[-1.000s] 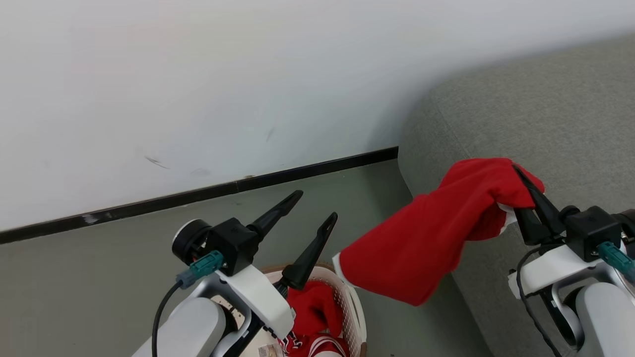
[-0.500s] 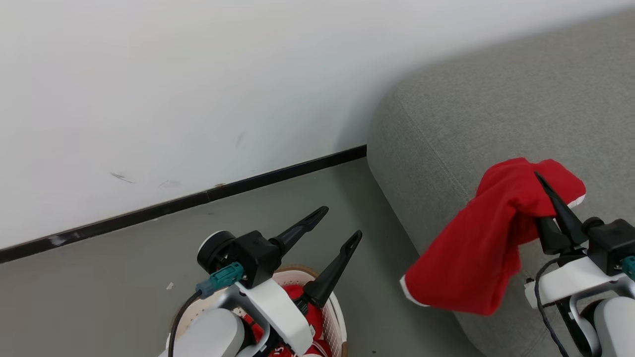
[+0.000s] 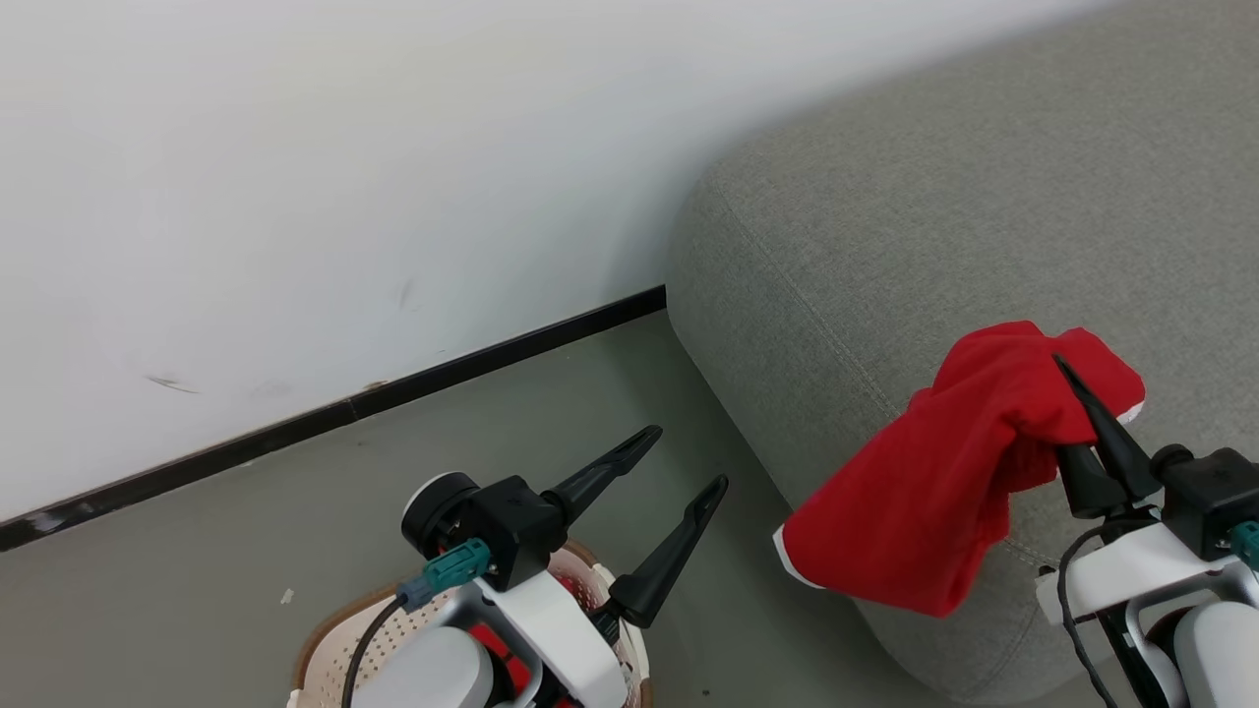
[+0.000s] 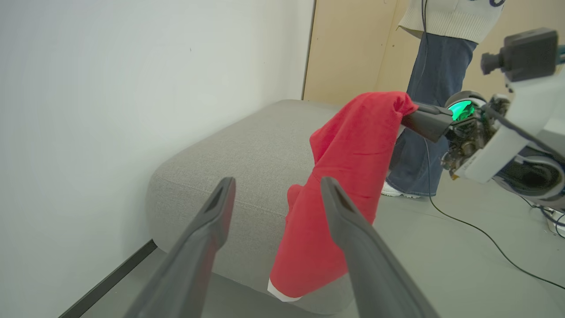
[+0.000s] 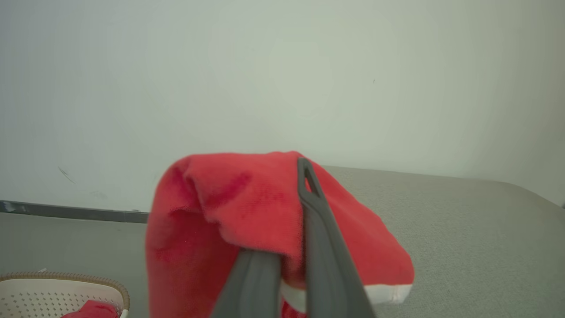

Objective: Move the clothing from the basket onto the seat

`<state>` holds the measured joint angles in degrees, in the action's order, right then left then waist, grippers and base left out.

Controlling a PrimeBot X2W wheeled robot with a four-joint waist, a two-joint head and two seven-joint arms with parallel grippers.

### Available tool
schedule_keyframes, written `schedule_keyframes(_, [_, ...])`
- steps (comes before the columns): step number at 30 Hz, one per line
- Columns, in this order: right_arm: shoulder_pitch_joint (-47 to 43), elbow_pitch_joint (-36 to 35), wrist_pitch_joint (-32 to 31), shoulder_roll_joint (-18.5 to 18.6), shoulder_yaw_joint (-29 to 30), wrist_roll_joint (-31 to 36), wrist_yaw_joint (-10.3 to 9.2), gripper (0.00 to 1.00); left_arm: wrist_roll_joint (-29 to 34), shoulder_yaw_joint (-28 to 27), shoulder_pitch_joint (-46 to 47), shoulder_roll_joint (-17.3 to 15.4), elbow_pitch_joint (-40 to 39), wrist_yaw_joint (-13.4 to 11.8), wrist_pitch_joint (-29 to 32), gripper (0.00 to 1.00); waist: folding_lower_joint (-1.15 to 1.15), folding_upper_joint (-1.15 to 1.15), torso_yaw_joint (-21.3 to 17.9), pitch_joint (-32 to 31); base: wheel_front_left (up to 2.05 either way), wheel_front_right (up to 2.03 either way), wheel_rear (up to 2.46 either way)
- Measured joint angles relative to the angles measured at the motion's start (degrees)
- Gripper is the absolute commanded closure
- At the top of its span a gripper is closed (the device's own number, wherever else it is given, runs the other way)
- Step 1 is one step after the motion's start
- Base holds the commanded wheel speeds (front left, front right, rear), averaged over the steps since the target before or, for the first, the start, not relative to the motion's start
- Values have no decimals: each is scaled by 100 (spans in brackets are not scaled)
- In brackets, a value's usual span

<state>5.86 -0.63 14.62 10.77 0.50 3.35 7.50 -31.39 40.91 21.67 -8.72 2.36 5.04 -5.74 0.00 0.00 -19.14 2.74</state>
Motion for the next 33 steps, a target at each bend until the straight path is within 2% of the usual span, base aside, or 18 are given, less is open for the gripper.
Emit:
schedule_keyframes(8, [152, 242, -1, -9, -13, -432, 0, 100, 146, -7, -4, -38, -14, -85, -14, 0, 0, 0, -106, 146, 0, 0, 0])
schedule_keyframes(16, [1319, 732, -337, 123, 331, -1134, 0, 100, 238, -46, -5, -114, -85, -196, 67, 0, 0, 0, -64, 390, 0, 0, 0])
schedule_keyframes(23, [2570, 1099, -844, 437, 956, -1492, 0, 100, 279, -163, 9, -136, -272, -321, 123, 0, 0, 0, 11, 658, 0, 0, 0])
schedule_keyframes(28, [3282, 1386, -1068, 873, 1414, -1492, 0, 100, 326, -169, 101, -164, -396, -346, 222, 0, 0, 0, 74, 876, 0, 0, 0])
schedule_keyframes(33, [3789, 1711, -1194, 1157, 1752, -1489, 0, 100, 382, -186, 286, -199, -530, -397, 316, 0, 0, 0, 151, 1095, 0, 0, 0])
